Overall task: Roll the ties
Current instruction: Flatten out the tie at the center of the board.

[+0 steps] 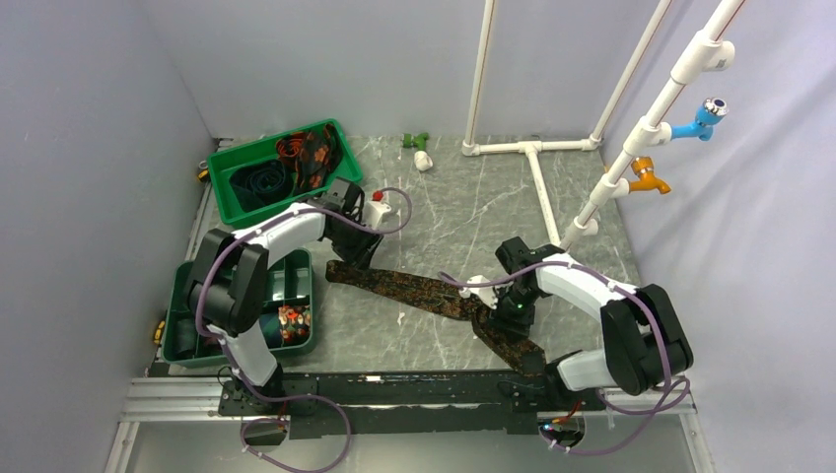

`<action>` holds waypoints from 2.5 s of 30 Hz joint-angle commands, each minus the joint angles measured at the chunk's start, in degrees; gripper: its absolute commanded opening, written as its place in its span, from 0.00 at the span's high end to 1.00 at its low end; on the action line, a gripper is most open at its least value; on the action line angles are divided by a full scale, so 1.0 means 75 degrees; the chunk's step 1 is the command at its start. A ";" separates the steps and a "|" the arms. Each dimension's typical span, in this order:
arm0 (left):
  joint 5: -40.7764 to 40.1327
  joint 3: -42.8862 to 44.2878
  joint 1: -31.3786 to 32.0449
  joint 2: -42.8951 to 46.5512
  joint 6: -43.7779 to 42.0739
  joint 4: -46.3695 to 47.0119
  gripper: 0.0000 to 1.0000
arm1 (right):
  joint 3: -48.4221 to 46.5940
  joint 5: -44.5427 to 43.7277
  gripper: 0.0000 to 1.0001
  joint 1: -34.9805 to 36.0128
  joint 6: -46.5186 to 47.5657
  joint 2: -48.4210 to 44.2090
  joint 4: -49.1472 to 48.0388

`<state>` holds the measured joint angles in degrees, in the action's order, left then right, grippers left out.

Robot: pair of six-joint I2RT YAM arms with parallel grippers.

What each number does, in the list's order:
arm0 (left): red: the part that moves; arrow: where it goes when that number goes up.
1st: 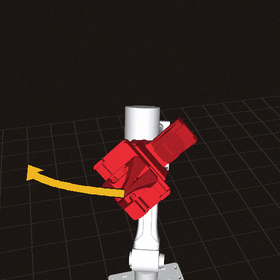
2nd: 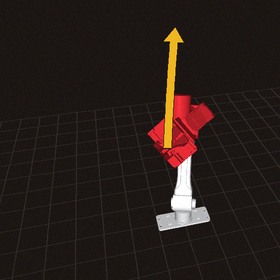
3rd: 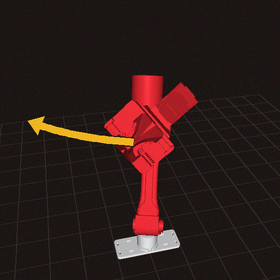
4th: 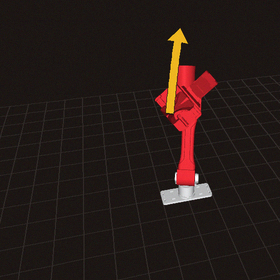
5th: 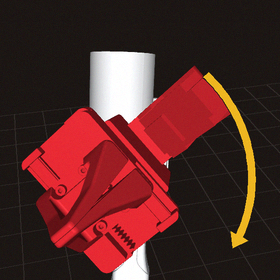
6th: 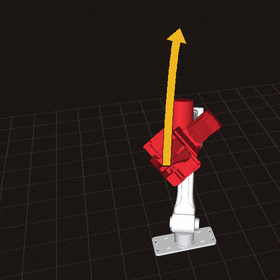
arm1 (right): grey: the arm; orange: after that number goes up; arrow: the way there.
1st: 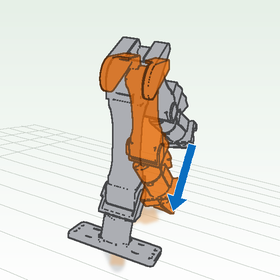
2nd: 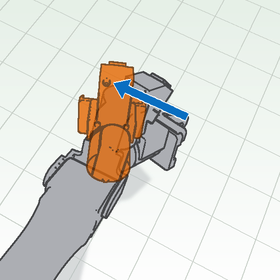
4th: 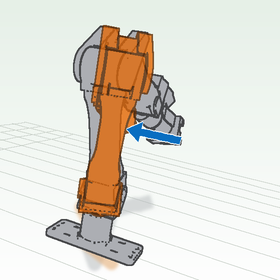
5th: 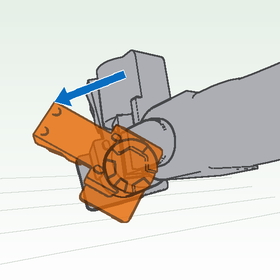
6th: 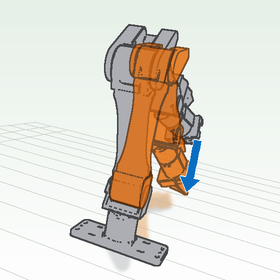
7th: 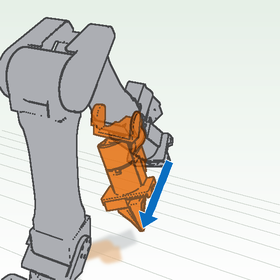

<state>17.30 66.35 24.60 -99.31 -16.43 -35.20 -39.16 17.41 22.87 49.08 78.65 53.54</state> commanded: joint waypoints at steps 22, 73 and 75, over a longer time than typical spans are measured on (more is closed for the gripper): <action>-0.0585 0.1017 -0.1094 -0.1134 -0.0499 -0.1416 0.97 | -0.0381 -0.3306 1.00 -0.3627 0.3771 0.0591 -0.0447; 0.0733 -0.0055 -0.1713 0.1000 -0.3752 -0.1421 0.45 | 0.0002 -0.2705 0.65 -0.3818 0.3113 0.0592 -0.0413; 0.0537 -0.0264 -0.1522 0.1046 -0.3973 -0.1000 0.47 | 0.0102 -0.3067 0.72 -0.4178 0.3680 0.0590 -0.0769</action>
<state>19.73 66.52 11.46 -91.50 -44.14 -46.63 -40.69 1.28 -4.16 67.99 82.65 55.86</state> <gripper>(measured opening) 0.550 0.329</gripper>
